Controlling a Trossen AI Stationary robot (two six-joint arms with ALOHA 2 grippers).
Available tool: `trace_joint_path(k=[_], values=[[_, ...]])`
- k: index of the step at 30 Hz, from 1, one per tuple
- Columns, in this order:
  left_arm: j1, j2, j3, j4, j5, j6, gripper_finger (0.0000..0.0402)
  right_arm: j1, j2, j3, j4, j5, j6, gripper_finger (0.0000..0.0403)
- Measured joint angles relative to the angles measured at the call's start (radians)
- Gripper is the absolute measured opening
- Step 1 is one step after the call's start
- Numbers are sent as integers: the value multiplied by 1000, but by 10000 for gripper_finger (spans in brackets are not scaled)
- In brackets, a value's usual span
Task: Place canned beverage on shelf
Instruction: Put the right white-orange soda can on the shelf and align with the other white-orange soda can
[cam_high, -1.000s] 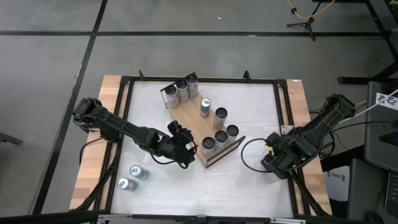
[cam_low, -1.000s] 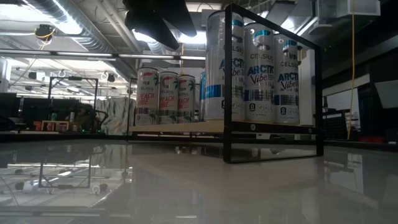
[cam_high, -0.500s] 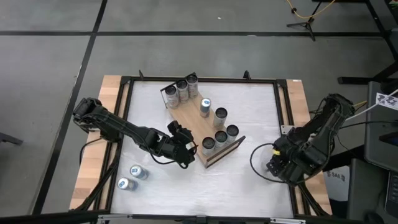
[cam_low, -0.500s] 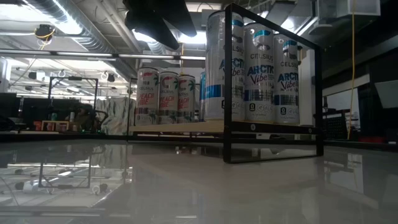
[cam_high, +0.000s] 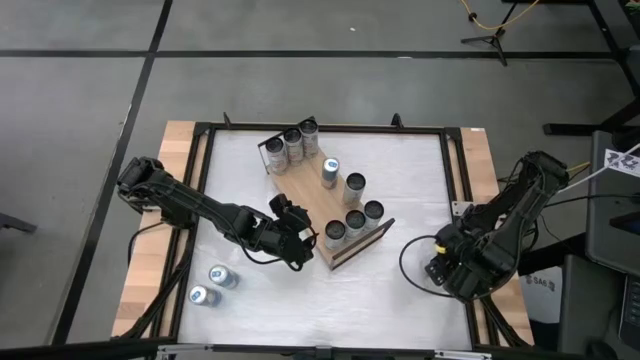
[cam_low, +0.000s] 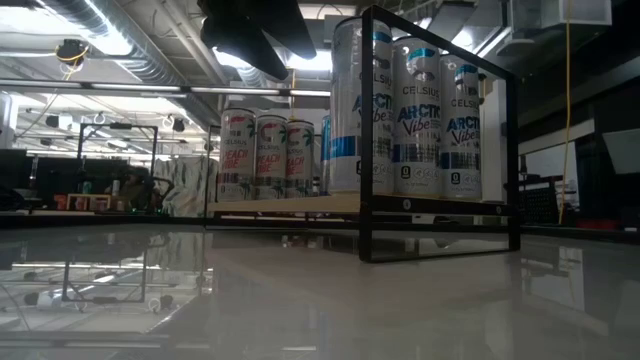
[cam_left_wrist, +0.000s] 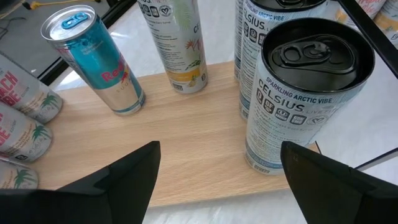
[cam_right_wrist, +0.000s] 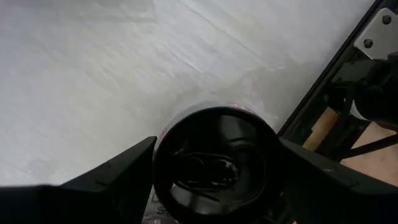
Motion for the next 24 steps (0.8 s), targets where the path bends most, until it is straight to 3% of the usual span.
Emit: trace_joint_path(k=[10,18,24], values=[[0,0,0,0,0,-1,325,-1,0,-5,12,-3,-47,302],[0,0,0,0,0,-1,325,-1,-2,-4,20,-9,-51,245],[0,0,0,0,0,-1,325,-1,0,4,21,-9,-83,245]])
